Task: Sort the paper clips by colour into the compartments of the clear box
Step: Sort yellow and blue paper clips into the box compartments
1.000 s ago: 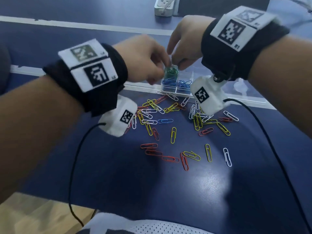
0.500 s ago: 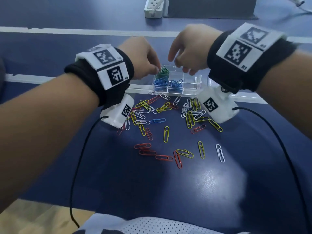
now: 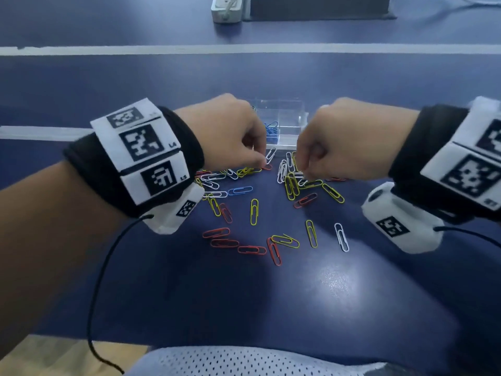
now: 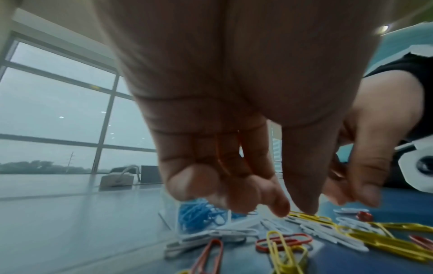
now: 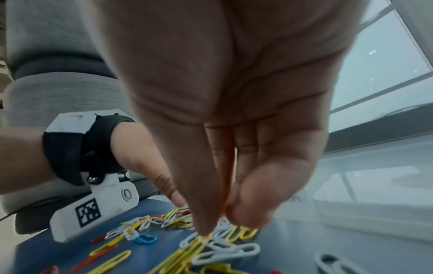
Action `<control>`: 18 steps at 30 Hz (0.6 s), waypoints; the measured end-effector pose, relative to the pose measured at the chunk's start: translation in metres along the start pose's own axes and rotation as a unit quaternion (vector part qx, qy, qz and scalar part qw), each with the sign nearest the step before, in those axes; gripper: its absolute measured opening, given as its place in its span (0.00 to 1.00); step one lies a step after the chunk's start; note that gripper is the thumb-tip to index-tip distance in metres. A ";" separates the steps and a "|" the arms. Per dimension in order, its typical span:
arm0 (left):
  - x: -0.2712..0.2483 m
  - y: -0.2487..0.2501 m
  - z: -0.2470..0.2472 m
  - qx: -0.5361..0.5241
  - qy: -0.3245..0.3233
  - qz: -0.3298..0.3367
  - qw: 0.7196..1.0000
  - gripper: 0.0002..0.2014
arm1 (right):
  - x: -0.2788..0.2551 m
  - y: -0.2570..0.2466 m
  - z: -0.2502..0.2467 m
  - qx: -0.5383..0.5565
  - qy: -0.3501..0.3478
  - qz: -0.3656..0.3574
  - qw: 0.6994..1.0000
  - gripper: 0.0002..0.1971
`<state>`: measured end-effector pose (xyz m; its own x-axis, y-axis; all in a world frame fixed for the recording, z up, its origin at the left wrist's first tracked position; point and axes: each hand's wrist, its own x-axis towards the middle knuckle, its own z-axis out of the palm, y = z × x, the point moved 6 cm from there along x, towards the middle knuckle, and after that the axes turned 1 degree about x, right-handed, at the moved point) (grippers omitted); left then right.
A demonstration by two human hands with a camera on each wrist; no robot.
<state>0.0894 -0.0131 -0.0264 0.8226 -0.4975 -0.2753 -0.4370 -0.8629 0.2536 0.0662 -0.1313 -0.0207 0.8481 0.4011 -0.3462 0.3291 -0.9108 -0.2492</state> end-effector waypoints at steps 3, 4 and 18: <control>0.001 0.001 0.000 0.046 0.020 -0.025 0.998 0.11 | -0.004 0.007 -0.005 0.001 0.009 0.005 1.000 0.05; 0.001 -0.001 0.000 0.060 0.023 -0.039 0.997 0.13 | -0.005 0.009 -0.006 0.002 0.010 0.008 1.000 0.05; -0.001 0.002 0.010 0.049 -0.014 -0.029 0.998 0.05 | -0.022 0.000 0.016 -0.044 -0.057 -0.003 0.997 0.10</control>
<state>0.0839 -0.0151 -0.0349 0.8382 -0.4471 -0.3123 -0.4234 -0.8944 0.1440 0.0409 -0.1387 -0.0278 0.7948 0.4098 -0.4475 0.3730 -0.9117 -0.1724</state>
